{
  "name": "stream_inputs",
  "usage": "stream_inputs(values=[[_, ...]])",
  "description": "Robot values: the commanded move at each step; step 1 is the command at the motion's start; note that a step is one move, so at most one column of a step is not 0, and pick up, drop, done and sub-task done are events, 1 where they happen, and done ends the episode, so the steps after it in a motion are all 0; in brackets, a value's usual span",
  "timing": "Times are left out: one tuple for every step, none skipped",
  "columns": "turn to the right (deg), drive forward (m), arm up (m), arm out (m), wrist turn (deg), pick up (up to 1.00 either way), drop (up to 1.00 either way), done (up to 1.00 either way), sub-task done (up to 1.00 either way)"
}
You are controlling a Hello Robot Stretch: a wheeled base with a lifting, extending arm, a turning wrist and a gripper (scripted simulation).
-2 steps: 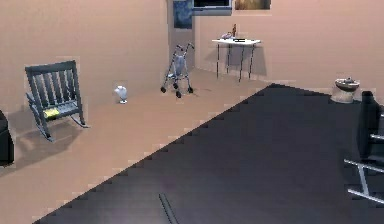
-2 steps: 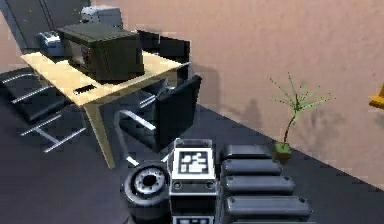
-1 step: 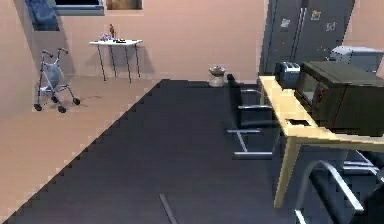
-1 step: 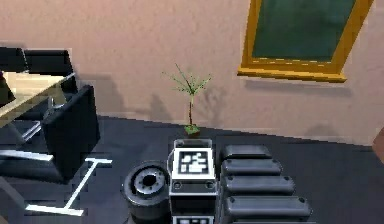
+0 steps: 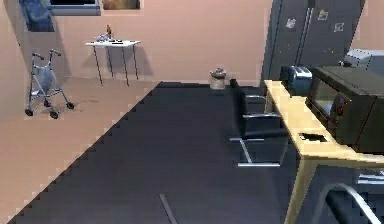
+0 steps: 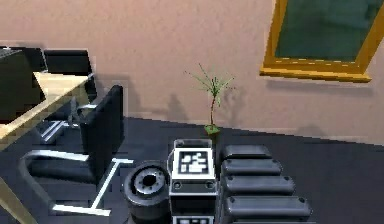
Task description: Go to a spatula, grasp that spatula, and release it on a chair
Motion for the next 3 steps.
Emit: stream_inputs(values=[[9.0, 0.00, 0.00, 0.00, 0.0, 0.00, 0.00, 0.00, 0.00], [0.0, 0.70, 0.00, 0.00, 0.0, 0.00, 0.00, 0.00, 0.00], [45.0, 0.00, 0.00, 0.00, 0.0, 0.00, 0.00, 0.00, 0.00]])
